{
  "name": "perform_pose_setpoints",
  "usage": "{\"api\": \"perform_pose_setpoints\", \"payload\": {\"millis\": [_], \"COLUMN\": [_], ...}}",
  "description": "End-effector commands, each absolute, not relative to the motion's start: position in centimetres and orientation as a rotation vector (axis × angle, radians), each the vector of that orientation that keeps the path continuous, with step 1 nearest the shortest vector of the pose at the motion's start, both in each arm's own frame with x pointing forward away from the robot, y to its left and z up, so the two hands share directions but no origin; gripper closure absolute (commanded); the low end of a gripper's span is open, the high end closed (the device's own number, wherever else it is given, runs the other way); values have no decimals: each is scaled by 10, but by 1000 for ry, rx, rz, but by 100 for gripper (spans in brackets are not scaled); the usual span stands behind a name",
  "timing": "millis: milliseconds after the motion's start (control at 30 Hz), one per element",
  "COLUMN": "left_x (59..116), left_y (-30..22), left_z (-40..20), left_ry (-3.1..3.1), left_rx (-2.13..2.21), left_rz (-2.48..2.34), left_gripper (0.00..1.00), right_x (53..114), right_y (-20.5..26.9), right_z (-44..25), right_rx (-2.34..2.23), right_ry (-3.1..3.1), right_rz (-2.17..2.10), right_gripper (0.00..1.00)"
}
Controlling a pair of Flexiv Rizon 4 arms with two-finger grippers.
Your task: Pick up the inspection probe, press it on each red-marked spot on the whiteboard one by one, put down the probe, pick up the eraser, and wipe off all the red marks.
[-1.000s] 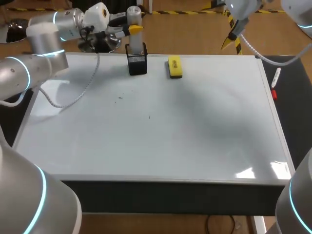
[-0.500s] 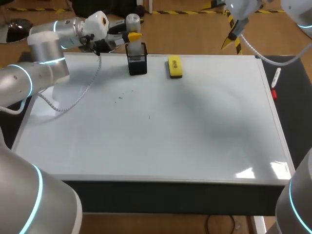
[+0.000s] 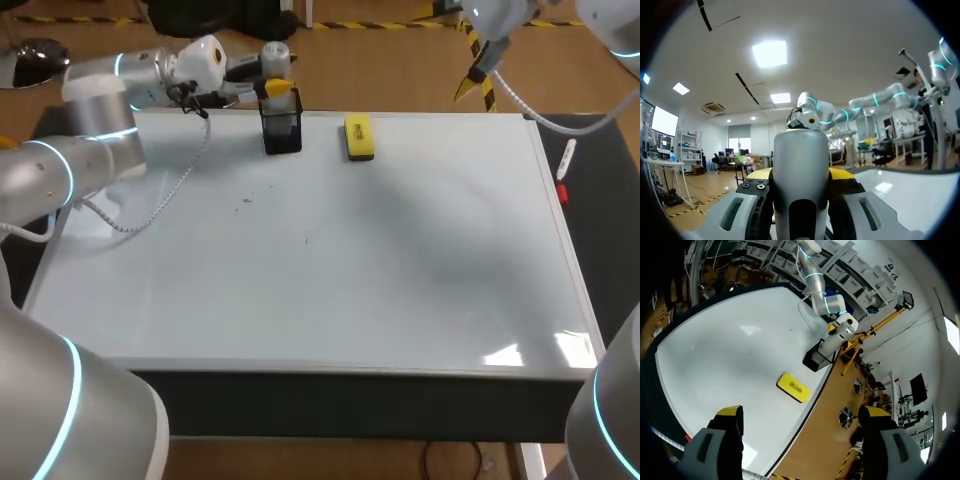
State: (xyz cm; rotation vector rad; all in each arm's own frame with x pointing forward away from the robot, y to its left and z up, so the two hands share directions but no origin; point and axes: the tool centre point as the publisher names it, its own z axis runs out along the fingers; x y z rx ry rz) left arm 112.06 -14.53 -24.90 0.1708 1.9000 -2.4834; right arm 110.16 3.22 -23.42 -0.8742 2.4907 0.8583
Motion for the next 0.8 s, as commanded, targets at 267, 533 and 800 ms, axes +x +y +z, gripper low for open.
{"api": "perform_pose_setpoints", "payload": {"millis": [267, 533, 800], "left_x": [1124, 1123, 1123], "left_y": [-150, -150, -150], "left_z": [-263, -267, -269], "left_ry": [1912, 1931, 1932], "left_rx": [174, 158, 135], "left_rz": [-2495, -2485, -2485], "left_gripper": [100, 95, 0], "right_x": [1102, 1102, 1102], "right_y": [32, 32, 32], "right_z": [-233, -233, -233], "right_rx": [-879, -879, -879], "right_ry": [2494, 2494, 2494], "right_rz": [854, 854, 854], "right_gripper": [0, 0, 0]}}
